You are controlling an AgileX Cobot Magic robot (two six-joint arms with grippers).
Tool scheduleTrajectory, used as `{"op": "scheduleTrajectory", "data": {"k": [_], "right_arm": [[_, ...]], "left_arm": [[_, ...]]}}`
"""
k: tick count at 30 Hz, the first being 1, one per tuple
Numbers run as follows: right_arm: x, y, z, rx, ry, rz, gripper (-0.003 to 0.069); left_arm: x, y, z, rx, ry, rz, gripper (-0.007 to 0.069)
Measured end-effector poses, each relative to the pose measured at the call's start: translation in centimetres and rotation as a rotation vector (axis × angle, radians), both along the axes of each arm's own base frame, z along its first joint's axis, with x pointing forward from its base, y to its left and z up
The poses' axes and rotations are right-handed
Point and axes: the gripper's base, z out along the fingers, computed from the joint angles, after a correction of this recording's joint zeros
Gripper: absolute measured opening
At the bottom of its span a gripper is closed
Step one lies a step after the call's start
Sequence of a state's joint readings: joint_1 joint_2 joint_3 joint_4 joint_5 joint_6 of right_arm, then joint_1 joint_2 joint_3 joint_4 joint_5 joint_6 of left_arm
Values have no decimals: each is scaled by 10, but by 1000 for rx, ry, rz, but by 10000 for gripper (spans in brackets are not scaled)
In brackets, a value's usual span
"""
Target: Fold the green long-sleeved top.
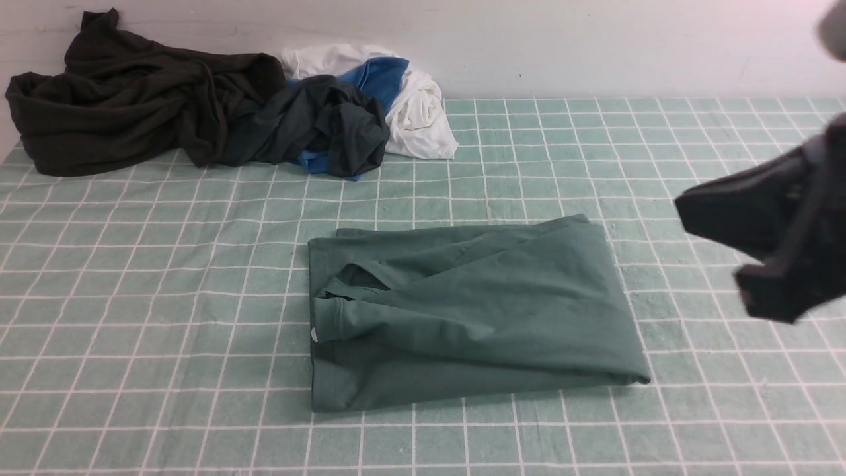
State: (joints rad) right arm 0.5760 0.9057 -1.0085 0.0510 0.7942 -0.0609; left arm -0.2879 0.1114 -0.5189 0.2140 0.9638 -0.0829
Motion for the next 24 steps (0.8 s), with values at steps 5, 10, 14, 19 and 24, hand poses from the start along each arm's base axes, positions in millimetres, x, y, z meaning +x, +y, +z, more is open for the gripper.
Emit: {"op": "scheduleTrajectory", "data": {"k": [5, 10, 14, 19, 24], "right_arm": [[-44, -30, -3, 103, -169, -6, -13], [-67, -46, -12, 128, -259, -13, -13], [-75, -52, -15, 117, -265, -16, -13], [-76, -53, -18, 95, -231, -15, -13], [-76, -53, -19, 81, -228, -18, -13]], "left_arm": [[0, 0, 0, 0, 1, 0, -3], [0, 0, 0, 0, 1, 0, -3], [0, 0, 0, 0, 2, 1, -3], [0, 0, 0, 0, 1, 1, -3], [0, 0, 0, 0, 2, 2, -3]]}}
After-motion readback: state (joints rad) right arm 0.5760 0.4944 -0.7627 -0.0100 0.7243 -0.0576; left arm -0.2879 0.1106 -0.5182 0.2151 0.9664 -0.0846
